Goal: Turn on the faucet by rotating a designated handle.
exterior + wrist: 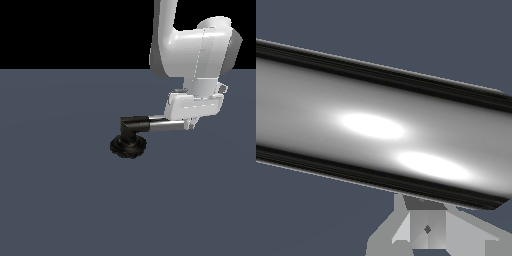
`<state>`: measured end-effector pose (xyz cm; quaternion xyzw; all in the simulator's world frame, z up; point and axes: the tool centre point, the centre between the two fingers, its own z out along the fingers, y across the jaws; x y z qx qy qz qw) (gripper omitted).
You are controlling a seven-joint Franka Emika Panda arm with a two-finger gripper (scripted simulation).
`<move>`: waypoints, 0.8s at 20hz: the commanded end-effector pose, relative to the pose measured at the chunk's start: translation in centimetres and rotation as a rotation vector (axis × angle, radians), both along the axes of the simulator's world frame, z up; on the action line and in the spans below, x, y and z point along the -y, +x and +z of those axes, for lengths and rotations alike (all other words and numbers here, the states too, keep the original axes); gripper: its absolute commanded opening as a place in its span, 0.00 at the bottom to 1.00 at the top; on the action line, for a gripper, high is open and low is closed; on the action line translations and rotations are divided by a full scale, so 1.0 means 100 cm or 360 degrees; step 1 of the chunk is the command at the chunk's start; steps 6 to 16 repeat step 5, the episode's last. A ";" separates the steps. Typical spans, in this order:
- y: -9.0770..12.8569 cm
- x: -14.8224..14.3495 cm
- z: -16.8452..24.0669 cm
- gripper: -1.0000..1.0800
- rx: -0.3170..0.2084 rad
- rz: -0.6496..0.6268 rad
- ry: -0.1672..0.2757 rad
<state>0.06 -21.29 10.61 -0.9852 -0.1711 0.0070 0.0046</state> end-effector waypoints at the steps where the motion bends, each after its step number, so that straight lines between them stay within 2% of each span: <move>1: 0.013 0.005 0.004 0.00 0.0023 0.0001 -0.0010; 4: 0.021 0.009 0.005 0.00 0.0024 0.0000 -0.0010; 16: 0.021 0.009 0.005 0.00 0.0024 0.0000 -0.0010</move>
